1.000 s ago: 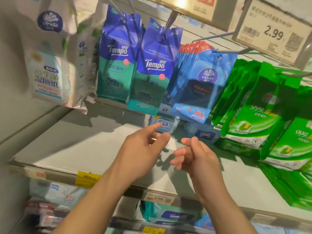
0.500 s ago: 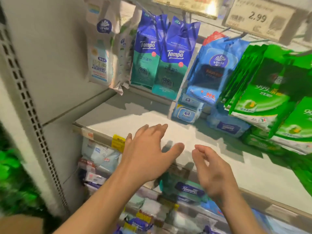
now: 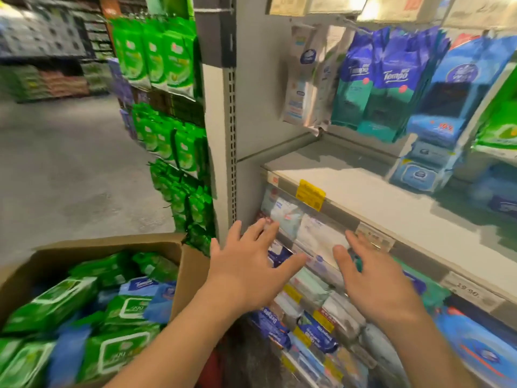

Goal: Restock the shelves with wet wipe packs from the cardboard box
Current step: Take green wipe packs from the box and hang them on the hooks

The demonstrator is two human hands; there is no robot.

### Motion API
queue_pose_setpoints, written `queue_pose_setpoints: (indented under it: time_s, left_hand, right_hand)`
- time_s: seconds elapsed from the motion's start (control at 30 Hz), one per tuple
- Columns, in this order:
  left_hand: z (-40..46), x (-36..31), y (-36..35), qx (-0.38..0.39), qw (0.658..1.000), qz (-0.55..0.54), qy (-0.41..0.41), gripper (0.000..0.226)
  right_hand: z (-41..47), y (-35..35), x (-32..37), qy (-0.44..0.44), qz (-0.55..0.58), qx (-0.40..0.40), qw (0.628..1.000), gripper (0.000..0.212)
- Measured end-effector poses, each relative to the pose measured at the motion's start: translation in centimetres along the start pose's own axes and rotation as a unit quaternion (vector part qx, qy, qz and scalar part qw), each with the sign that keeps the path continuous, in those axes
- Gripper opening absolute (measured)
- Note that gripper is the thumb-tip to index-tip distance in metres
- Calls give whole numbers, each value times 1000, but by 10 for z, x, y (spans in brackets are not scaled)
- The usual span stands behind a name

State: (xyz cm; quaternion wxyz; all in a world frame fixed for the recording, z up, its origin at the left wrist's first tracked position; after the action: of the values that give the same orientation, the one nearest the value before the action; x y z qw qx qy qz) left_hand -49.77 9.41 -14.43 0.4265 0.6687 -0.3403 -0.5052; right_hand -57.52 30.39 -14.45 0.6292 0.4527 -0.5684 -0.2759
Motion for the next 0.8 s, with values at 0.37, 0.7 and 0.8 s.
queue_pose_setpoints:
  time_s: [0.37, 0.7, 0.8]
  left_hand:
    - [-103, 185, 47, -60, 986, -34, 152, 101]
    - [-191, 414, 83, -98, 960, -103, 243, 123]
    - [-205, 470, 88, -122, 949, -149, 249, 118]
  right_hand:
    - [-39, -110, 185, 160, 7, 97, 982, 86]
    - [-90, -232, 380, 235, -25, 164, 958, 69]
    - [-102, -268, 422, 246, -29, 183, 951, 73]
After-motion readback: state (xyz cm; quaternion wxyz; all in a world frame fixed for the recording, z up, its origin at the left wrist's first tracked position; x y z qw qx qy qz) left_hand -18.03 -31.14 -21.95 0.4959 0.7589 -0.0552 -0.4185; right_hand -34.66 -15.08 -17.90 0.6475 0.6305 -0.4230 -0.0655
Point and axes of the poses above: each hand's wrist, its own z-axis towards the middle knuckle, its own y-axis out of the back of the hand, x = y × z, the point moved 10 cm from there along z, towards the middle knuckle, and after that the axes turned 3 degrees about x, right-handed, at the moved point
